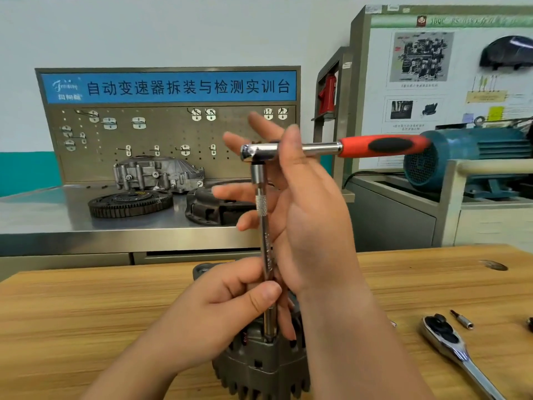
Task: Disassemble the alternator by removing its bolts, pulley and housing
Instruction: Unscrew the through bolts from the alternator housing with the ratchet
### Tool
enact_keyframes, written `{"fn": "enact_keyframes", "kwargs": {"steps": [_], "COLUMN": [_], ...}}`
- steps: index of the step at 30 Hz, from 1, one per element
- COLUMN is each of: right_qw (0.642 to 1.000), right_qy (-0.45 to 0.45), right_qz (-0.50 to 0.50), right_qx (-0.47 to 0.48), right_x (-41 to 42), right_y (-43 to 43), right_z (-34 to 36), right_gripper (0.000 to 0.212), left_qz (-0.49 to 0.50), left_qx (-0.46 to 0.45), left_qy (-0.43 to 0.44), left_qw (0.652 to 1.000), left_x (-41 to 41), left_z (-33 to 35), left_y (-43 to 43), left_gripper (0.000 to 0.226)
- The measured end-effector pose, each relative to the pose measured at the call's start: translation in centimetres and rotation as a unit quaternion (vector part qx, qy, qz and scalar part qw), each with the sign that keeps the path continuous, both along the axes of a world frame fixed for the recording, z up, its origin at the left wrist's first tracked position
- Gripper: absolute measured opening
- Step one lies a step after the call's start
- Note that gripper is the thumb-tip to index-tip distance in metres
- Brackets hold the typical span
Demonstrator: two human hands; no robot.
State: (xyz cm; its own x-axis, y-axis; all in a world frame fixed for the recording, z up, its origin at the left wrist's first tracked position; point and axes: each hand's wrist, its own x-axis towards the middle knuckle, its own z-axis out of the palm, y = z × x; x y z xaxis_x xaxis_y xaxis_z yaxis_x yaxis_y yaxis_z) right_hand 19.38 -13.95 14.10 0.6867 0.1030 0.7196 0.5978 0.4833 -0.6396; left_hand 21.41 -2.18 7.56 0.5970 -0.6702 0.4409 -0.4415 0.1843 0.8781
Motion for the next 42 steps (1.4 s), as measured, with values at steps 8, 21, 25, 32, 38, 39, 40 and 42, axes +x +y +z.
{"fn": "enact_keyframes", "kwargs": {"steps": [8, 21, 25, 32, 38, 39, 40, 42], "right_qw": [0.997, 0.999, 0.997, 0.994, 0.997, 0.999, 1.0, 0.998], "right_qy": [-0.073, -0.033, -0.075, 0.059, 0.042, 0.016, -0.011, -0.052], "right_qz": [-0.018, -0.012, -0.026, 0.083, 0.059, 0.03, 0.001, -0.037], "right_qx": [-0.001, 0.011, 0.025, 0.044, 0.028, 0.026, 0.023, 0.017], "right_x": [-0.38, -0.06, -0.27, 0.24, 0.24, 0.14, 0.02, -0.14], "right_y": [0.54, 0.28, 0.43, -0.03, 0.24, 0.36, 0.46, 0.53], "right_z": [0.26, 0.07, 0.2, 0.04, -0.09, -0.07, -0.01, 0.05], "right_gripper": [0.033, 0.027, 0.029, 0.05, 0.044, 0.037, 0.029, 0.026], "left_qz": [0.02, 0.0, 0.028, 0.003, 0.012, 0.014, 0.015, 0.028], "left_qx": [-0.002, 0.009, 0.018, 0.004, -0.004, -0.003, 0.0, 0.011], "left_qy": [-0.002, 0.003, -0.013, 0.012, 0.014, 0.013, 0.008, -0.004], "left_qw": [1.0, 1.0, 0.999, 1.0, 1.0, 1.0, 1.0, 1.0], "left_x": [0.04, -0.15, 0.03, -0.11, 0.04, 0.08, 0.07, 0.06], "left_z": [-0.03, 0.18, 0.02, 0.01, -0.14, -0.19, -0.21, -0.09], "left_y": [0.05, -0.01, -0.03, -0.06, 0.09, 0.11, 0.11, 0.0], "left_gripper": [0.039, 0.034, 0.025, 0.041, 0.047, 0.047, 0.043, 0.032]}}
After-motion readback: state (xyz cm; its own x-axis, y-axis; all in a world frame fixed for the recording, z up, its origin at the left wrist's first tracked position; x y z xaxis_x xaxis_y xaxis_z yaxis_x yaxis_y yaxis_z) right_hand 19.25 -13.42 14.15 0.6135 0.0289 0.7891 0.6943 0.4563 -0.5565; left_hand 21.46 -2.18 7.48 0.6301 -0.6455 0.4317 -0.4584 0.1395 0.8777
